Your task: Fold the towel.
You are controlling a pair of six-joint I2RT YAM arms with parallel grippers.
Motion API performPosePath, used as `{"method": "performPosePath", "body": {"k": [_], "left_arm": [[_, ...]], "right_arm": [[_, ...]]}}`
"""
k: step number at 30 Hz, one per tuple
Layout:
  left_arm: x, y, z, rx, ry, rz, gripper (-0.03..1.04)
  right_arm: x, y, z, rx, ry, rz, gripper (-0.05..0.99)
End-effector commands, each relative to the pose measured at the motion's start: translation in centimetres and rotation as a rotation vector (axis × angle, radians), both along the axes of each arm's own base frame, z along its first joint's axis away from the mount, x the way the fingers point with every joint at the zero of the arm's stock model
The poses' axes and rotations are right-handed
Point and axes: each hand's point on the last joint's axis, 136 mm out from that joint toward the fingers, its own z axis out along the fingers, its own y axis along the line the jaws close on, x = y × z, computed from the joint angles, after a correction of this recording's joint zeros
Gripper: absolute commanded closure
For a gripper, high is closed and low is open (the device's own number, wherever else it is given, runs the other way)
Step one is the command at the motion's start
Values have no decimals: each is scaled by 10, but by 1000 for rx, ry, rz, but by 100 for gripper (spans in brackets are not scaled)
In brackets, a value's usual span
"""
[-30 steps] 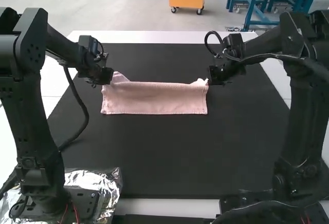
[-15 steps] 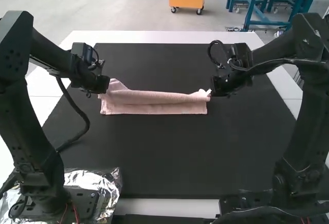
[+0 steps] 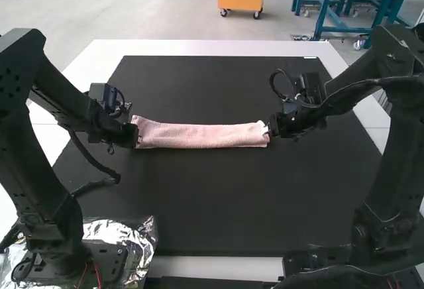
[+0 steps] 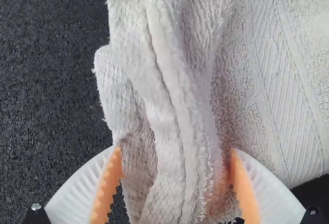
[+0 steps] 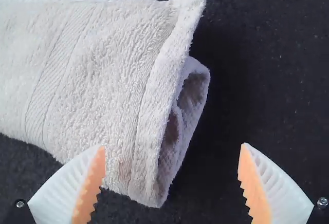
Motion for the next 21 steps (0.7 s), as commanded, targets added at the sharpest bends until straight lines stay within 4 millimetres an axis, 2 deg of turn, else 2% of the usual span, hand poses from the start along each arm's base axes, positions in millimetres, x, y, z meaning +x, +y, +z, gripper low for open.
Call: {"method": "performPosePath", "body": {"k": [1,3,7,12,15,21], "left_arm": [[4,9,7,10,-27,36,3],[8,10,15,-6,-44,57,3],[22,12,38,-26,-108,79,3],[35,16,65,-48,-178,109,4],[38,21,75,-58,-199,127,4],[38,32,78,-55,-207,156,4]], "right_arm": [[9,-8,10,-1,-26,-35,9],[15,-6,17,2,-43,-35,4],[20,-1,28,8,-54,-25,3],[24,9,31,23,-67,-21,4],[29,13,30,25,-77,-15,4],[33,16,11,18,-48,-12,4]]}}
